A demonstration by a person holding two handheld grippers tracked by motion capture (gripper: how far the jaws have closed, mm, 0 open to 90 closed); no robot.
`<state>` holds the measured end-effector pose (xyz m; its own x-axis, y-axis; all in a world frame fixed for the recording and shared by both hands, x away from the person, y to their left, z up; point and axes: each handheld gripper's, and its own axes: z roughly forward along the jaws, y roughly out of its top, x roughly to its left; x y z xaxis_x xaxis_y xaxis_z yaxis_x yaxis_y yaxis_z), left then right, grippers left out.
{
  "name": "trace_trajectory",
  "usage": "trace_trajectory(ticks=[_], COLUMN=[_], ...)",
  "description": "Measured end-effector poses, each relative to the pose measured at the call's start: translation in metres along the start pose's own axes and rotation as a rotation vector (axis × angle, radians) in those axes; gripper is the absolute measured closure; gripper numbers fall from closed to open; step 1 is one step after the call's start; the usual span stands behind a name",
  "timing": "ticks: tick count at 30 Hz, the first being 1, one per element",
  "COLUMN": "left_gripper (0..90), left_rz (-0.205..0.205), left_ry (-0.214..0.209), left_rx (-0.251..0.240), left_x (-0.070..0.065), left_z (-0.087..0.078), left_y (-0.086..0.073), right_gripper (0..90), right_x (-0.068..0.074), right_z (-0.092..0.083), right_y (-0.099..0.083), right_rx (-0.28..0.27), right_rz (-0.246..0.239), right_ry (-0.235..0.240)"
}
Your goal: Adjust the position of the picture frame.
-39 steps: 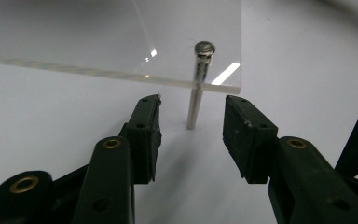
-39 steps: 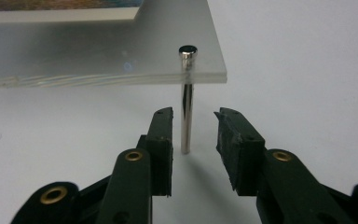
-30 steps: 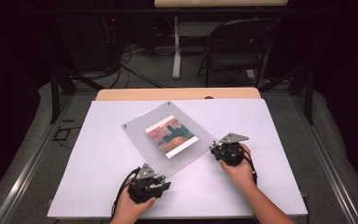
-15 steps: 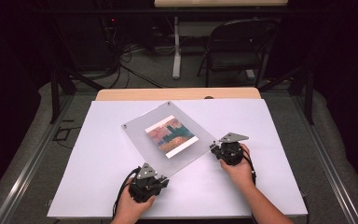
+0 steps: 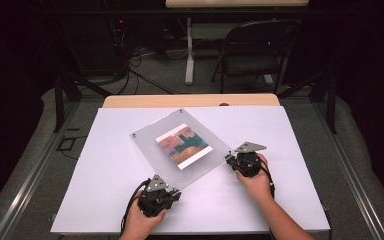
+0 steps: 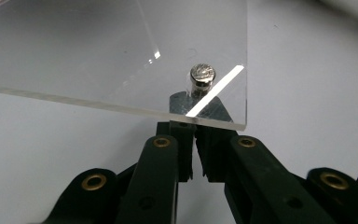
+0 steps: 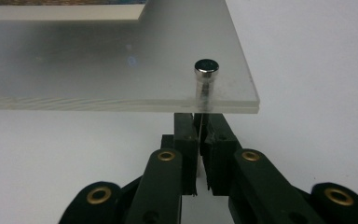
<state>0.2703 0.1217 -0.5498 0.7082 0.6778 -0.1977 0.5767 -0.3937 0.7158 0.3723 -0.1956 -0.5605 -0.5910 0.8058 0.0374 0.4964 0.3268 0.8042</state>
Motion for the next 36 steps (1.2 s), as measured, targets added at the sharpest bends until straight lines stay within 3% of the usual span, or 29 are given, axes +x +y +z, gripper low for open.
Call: trace_trajectory(ticks=[7, 13, 23, 36], left_gripper=[85.1, 85.2, 85.2, 85.0], left_rz=[-0.003, -0.026, -0.064, -0.105], left_ry=[-0.011, -0.014, 0.004, 0.042], left_rx=[0.013, -0.018, -0.05, -0.04], left_x=[0.003, 0.009, 0.024, 0.047], left_z=[-0.004, -0.013, -0.02, -0.021], left_y=[0.0, 0.003, 0.007, 0.014], right_gripper=[85.3, 85.4, 85.4, 85.4], right_x=[-0.001, 0.003, 0.013, 0.032], right_z=[-0.003, -0.015, -0.036, -0.046], right_y=[0.001, 0.004, 0.001, -0.006], right_rx=[0.013, 0.009, 0.015, 0.029], right_rz=[0.0, -0.004, 0.021, 0.061], right_ry=[0.033, 0.049, 0.061, 0.073])
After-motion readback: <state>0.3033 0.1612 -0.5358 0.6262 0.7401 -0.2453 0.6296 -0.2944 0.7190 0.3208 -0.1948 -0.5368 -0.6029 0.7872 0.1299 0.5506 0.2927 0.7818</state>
